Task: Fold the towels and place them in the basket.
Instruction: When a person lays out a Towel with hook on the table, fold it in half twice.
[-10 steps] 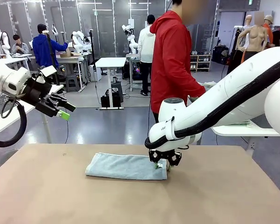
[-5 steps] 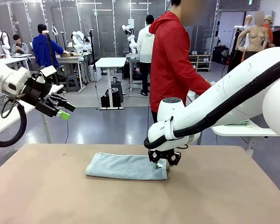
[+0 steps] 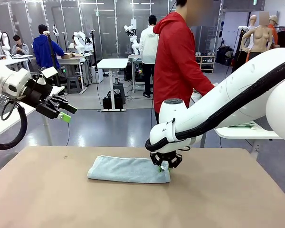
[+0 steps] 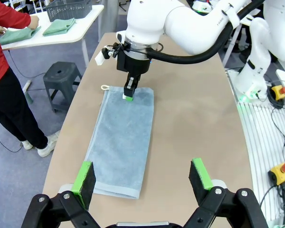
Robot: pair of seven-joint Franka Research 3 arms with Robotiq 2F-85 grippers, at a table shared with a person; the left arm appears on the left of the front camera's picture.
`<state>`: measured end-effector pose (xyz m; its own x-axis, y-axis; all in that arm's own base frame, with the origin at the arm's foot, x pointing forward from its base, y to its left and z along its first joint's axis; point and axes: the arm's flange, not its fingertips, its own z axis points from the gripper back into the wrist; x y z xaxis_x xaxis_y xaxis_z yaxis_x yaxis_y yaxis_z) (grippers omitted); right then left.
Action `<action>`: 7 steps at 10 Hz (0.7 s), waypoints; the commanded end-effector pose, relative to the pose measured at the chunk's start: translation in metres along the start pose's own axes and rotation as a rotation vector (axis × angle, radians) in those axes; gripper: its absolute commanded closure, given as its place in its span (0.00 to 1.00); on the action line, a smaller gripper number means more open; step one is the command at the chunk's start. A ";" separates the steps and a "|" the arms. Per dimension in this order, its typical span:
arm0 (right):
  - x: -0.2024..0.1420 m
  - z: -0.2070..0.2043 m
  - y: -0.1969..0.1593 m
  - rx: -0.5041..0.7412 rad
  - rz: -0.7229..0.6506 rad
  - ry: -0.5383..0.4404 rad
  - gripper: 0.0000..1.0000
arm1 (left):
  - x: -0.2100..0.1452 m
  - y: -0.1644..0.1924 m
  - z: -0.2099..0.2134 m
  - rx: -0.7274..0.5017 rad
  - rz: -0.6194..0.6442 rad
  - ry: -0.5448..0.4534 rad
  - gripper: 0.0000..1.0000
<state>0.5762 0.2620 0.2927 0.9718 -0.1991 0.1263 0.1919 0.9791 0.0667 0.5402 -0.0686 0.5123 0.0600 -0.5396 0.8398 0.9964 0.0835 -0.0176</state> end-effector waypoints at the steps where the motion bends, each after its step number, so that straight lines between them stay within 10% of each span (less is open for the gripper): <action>1: 0.001 -0.014 0.005 -0.042 -0.029 -0.005 0.79 | 0.000 0.001 0.000 0.009 -0.001 0.002 0.00; 3: 0.001 -0.014 0.002 -0.046 -0.034 0.001 0.99 | 0.000 0.001 0.000 0.009 -0.001 0.002 0.00; 7: 0.003 -0.005 -0.022 -0.039 0.023 -0.005 1.00 | 0.000 0.001 0.000 0.009 -0.001 0.002 0.00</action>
<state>0.5799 0.2574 0.2943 0.9698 -0.2057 0.1307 0.1985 0.9779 0.0664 0.5402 -0.0686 0.5123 0.0600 -0.5396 0.8398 0.9964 0.0835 -0.0176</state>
